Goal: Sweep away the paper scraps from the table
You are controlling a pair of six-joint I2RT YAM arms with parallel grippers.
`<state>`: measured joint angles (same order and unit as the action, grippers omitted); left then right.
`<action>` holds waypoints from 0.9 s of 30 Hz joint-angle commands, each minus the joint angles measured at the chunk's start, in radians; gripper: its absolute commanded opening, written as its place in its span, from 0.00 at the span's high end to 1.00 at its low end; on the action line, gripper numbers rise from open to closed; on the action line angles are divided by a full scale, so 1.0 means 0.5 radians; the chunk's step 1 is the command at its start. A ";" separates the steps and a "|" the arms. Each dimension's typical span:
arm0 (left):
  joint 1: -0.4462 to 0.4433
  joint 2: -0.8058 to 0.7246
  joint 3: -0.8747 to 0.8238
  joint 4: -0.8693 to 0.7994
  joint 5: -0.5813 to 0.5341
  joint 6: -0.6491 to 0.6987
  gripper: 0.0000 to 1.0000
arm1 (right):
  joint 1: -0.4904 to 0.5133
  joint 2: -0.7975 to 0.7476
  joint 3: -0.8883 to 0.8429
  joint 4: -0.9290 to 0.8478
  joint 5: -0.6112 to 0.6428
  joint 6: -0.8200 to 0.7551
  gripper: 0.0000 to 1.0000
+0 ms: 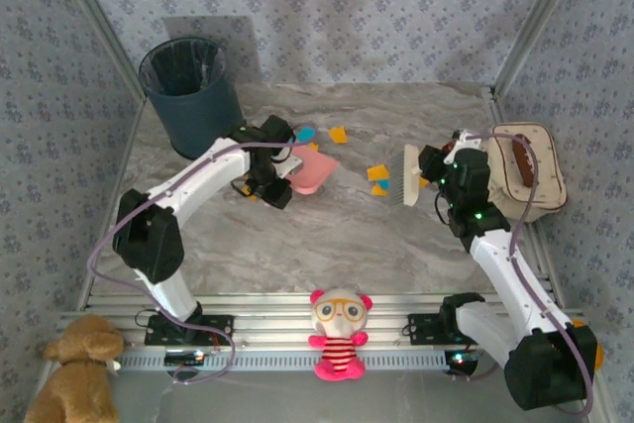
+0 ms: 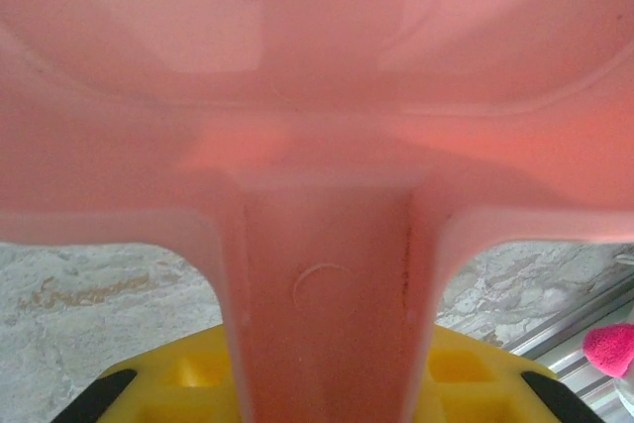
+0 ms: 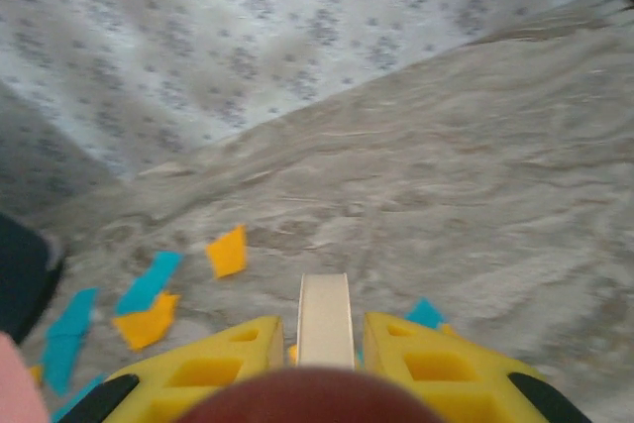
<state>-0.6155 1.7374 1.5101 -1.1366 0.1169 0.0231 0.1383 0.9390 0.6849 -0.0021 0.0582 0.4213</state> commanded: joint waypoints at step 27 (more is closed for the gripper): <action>-0.400 0.880 0.851 -0.579 -0.077 0.437 1.00 | -0.127 0.751 0.390 0.080 0.561 -1.050 1.00</action>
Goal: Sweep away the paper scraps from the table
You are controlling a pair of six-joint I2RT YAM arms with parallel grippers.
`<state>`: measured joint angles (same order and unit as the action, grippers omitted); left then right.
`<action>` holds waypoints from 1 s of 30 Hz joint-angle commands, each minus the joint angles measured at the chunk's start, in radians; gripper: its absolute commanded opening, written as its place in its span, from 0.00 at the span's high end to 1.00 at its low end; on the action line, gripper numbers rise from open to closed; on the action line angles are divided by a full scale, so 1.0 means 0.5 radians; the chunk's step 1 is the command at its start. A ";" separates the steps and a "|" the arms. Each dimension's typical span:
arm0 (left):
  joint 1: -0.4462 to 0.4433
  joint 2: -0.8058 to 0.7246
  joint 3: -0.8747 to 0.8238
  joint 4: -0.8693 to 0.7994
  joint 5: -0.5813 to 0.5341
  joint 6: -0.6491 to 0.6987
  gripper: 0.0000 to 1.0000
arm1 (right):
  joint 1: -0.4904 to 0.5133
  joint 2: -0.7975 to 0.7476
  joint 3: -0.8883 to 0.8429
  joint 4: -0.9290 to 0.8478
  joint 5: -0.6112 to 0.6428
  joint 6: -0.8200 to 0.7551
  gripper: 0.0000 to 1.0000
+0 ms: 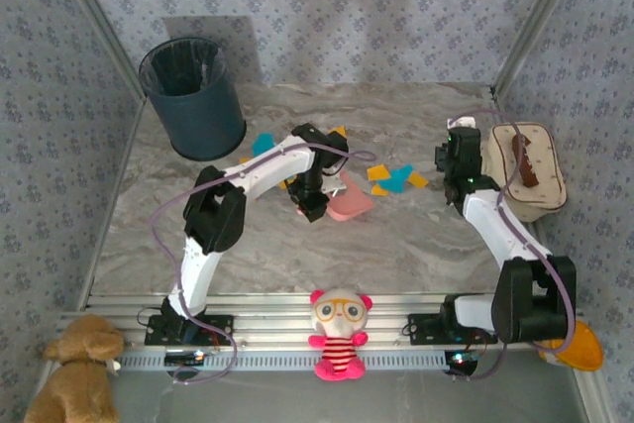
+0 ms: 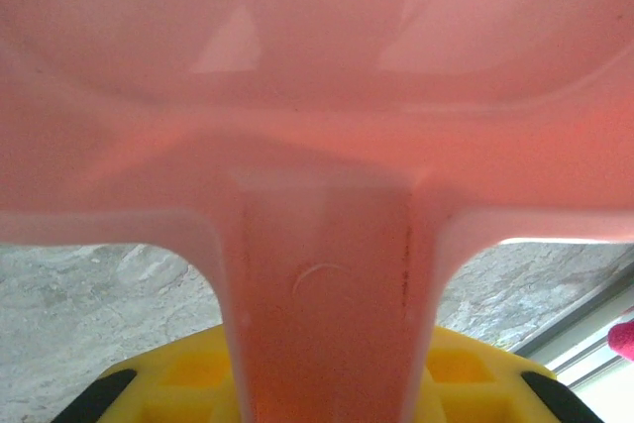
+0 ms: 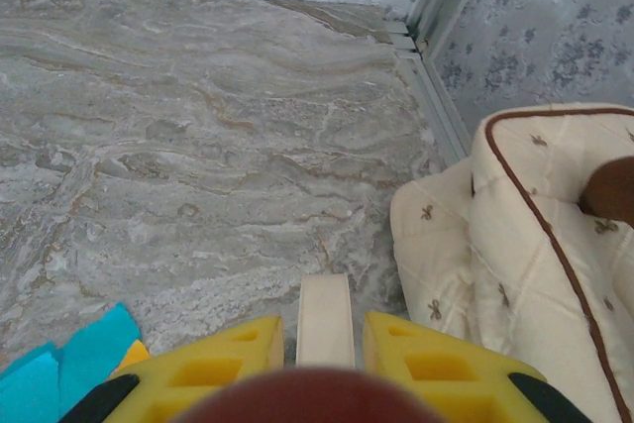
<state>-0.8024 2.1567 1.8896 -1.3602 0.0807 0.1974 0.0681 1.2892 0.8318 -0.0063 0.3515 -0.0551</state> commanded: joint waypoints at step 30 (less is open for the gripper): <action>-0.039 0.212 0.172 -0.155 0.027 0.144 1.00 | 0.432 0.413 0.199 0.118 -0.459 -0.201 1.00</action>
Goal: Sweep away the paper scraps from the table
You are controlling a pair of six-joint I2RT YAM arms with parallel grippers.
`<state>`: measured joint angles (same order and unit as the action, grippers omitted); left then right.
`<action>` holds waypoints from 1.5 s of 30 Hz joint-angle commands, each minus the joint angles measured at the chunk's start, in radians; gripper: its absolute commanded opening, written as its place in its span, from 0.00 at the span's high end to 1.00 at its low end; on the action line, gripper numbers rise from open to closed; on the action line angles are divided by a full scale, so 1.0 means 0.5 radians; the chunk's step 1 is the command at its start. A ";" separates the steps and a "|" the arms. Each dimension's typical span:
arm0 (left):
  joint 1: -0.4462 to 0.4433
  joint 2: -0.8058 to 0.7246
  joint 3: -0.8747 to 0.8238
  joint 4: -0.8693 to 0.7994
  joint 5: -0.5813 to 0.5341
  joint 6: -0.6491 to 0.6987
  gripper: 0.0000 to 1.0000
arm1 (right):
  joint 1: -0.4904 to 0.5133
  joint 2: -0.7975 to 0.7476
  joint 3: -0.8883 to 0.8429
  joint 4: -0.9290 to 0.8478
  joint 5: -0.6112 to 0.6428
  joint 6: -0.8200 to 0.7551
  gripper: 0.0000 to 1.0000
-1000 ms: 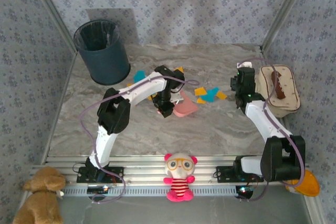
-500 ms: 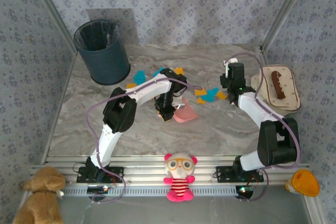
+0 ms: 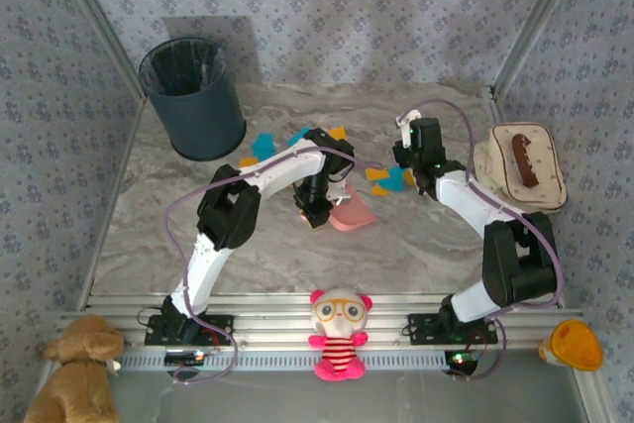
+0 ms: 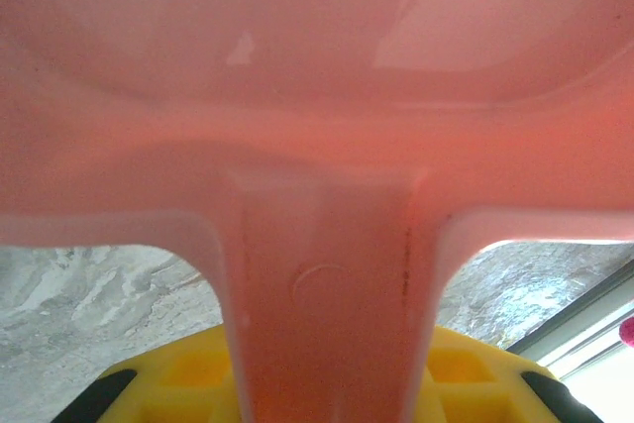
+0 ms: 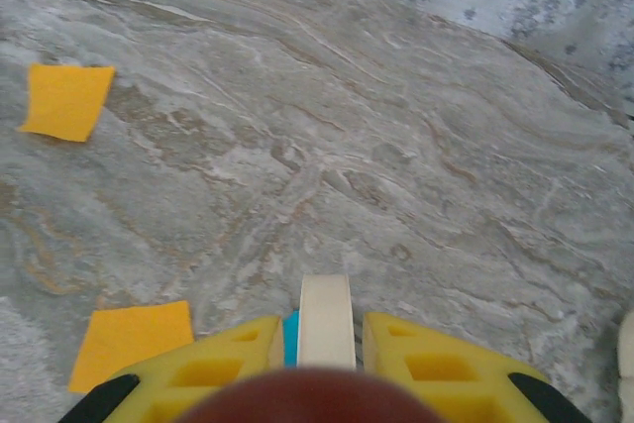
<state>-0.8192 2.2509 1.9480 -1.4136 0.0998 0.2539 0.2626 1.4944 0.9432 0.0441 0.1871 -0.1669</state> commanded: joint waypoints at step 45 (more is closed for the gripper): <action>0.006 0.125 0.120 -0.039 -0.184 -0.106 1.00 | 0.605 -0.313 -0.165 -0.112 -0.360 0.389 1.00</action>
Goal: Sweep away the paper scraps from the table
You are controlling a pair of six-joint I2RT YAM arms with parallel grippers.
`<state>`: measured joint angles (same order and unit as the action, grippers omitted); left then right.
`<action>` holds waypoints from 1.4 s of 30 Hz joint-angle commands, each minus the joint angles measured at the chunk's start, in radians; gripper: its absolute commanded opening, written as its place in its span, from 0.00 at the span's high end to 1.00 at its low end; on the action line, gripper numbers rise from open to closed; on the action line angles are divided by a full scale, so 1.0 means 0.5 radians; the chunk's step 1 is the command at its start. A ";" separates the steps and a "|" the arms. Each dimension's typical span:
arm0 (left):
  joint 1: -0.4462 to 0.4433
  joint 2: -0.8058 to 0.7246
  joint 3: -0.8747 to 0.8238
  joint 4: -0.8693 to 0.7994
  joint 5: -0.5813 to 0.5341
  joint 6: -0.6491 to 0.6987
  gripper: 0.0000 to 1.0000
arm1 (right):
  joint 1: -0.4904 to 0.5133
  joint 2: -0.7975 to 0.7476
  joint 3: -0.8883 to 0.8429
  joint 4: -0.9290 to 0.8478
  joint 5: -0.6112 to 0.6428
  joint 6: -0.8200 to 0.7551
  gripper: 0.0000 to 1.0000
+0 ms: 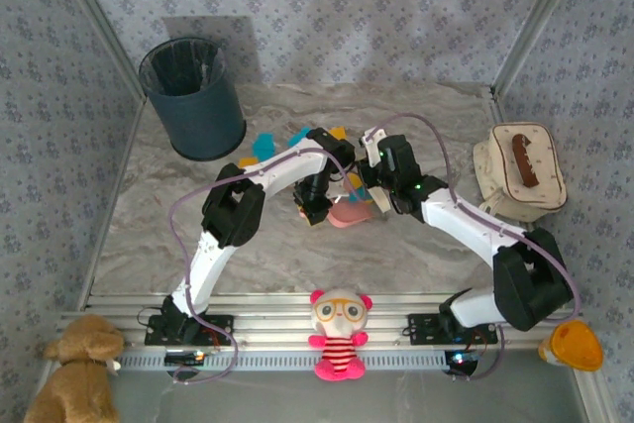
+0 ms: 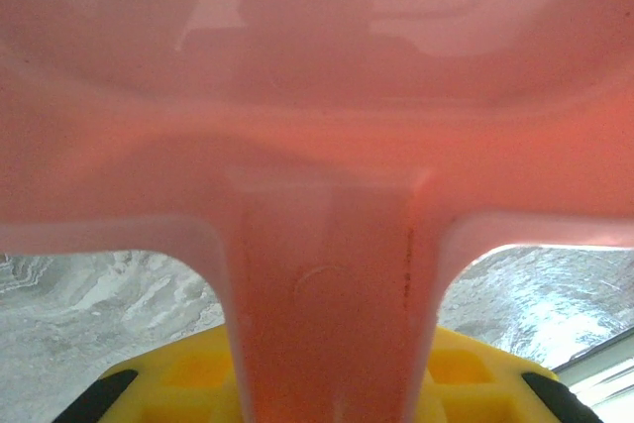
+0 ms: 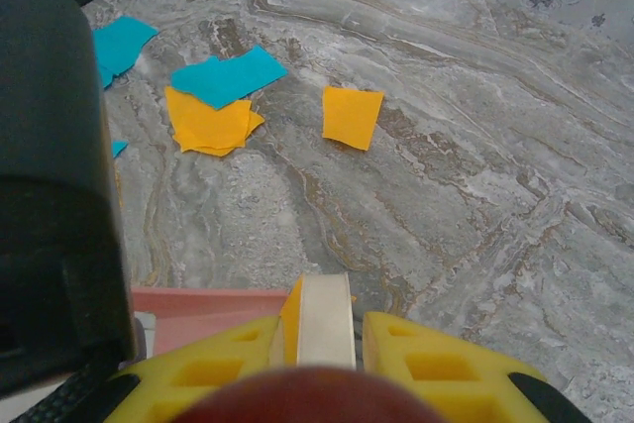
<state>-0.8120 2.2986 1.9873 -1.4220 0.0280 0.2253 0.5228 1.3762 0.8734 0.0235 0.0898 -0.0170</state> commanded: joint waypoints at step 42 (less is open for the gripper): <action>0.016 -0.526 -0.552 0.268 -0.141 -0.067 1.00 | 0.046 -0.131 -0.025 -0.173 0.541 0.324 1.00</action>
<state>-0.8116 2.0937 1.7199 -1.2858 -0.0391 0.1967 0.5491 1.2987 0.8474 -0.0605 0.3161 0.1280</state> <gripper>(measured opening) 0.263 0.254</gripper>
